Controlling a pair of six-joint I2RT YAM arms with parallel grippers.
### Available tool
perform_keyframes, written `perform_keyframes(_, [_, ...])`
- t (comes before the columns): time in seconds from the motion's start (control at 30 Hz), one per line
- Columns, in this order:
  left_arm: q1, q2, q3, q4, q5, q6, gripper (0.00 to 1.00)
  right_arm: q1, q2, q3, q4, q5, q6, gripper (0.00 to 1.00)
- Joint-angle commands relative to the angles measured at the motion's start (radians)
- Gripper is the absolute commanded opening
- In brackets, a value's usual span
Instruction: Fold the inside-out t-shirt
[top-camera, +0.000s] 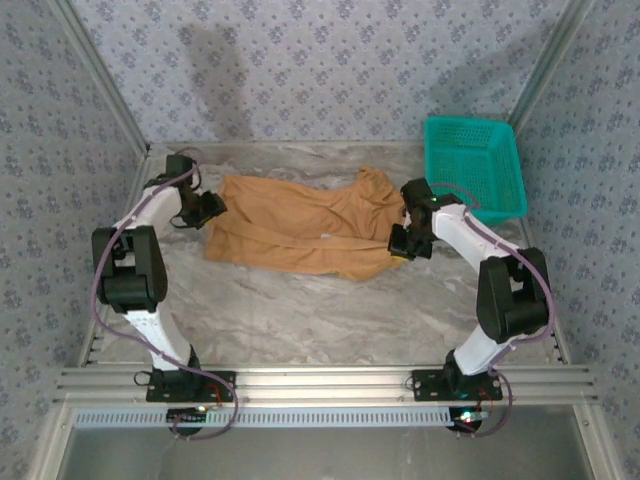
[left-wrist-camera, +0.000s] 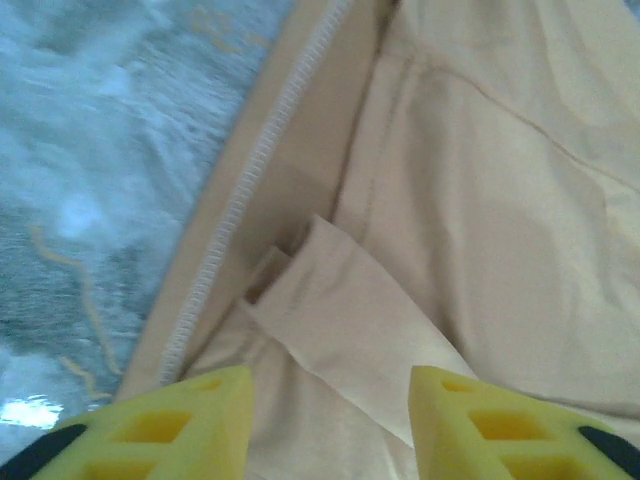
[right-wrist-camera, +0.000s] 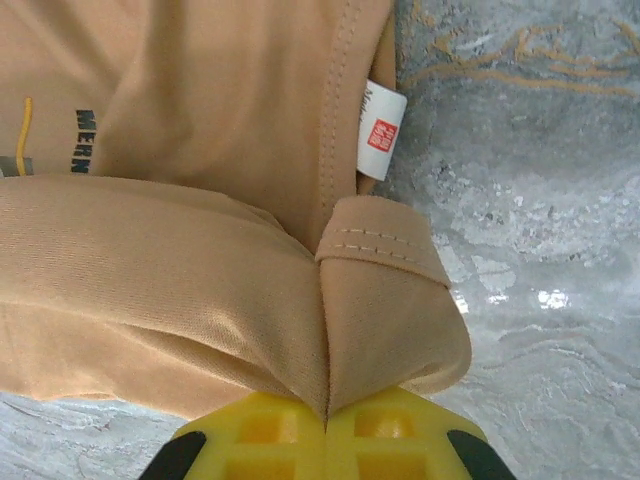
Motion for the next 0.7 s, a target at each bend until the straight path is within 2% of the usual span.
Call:
perform_keyframes(0.0, [0.028, -0.102, -0.075, -0.009, -0.046, 0.025, 0.39, -0.007, 0.008, 0.029, -0.010, -0.006, -0.024, 0.00])
perform_keyframes(0.13, [0.030, -0.090, -0.127, 0.016, -0.037, 0.021, 0.33, -0.006, 0.011, 0.029, -0.016, -0.007, -0.031, 0.00])
perform_keyframes(0.67, [-0.010, 0.023, -0.140, 0.040, -0.065, 0.010, 0.29, -0.008, 0.015, 0.029, -0.020, -0.011, -0.030, 0.00])
